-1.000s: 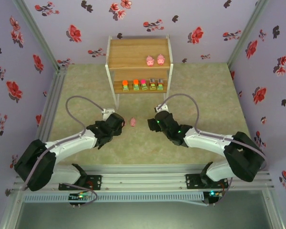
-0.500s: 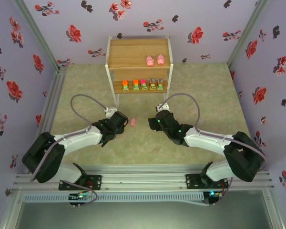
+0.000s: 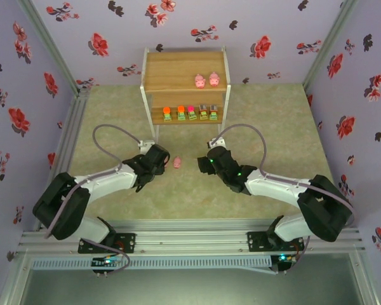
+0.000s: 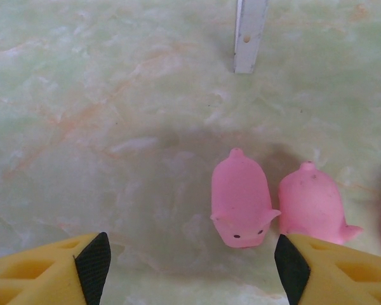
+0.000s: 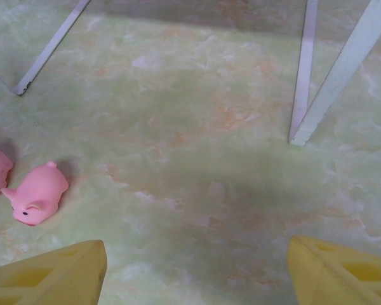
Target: Place and organize the plastic toys onto the shelf
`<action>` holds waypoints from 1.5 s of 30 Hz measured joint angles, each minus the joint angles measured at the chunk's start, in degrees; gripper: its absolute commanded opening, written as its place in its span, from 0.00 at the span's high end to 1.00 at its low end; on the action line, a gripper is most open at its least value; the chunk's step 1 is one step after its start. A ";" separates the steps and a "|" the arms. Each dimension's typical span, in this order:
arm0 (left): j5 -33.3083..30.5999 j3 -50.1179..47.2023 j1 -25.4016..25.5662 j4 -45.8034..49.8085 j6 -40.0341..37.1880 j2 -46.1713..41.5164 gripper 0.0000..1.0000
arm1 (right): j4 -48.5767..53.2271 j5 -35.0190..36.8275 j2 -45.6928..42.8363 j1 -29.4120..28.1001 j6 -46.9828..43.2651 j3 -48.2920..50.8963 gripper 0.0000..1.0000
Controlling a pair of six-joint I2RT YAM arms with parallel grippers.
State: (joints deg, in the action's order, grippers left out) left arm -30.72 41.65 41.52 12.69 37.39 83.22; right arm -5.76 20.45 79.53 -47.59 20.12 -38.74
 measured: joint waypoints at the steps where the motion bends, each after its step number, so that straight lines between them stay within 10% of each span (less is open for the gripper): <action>1: 0.17 0.00 -0.24 -0.04 0.04 0.20 0.28 | 0.02 -0.04 0.02 0.00 0.00 -0.02 0.33; 45: 10.40 -0.46 -5.20 -7.58 0.37 3.85 0.27 | 0.02 -0.42 0.11 0.48 0.02 -0.24 0.33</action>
State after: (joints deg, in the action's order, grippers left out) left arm -20.32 41.19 36.32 5.10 37.76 87.07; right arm -5.74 20.03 79.64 -47.11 20.14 -38.98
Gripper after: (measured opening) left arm 0.726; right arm 0.665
